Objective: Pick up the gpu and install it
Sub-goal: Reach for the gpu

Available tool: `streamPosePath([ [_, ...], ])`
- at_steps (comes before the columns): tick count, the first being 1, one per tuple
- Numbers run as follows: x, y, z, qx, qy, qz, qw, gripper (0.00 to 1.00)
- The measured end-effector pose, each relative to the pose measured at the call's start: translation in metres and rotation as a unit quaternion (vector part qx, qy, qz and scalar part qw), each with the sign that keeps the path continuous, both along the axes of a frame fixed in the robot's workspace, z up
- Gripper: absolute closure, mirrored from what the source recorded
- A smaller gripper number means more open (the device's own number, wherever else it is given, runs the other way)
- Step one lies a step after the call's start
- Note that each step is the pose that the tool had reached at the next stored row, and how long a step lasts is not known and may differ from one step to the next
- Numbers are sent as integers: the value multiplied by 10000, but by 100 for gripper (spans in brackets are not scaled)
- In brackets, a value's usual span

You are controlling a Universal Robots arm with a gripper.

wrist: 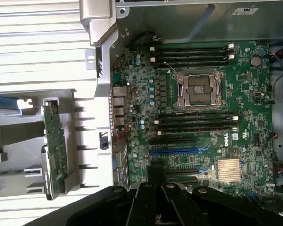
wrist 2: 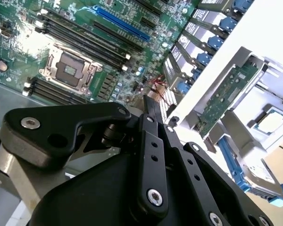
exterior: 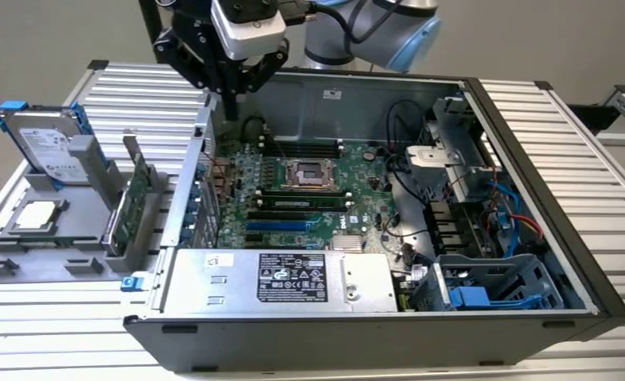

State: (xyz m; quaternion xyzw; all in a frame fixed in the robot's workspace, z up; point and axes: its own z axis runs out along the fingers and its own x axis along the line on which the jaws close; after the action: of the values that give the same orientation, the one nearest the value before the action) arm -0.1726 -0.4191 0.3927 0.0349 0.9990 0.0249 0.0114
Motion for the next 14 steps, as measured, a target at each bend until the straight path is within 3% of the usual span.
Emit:
streamPosePath([
  [14,-152,-45,1,4,-1,0,10000,100],
])
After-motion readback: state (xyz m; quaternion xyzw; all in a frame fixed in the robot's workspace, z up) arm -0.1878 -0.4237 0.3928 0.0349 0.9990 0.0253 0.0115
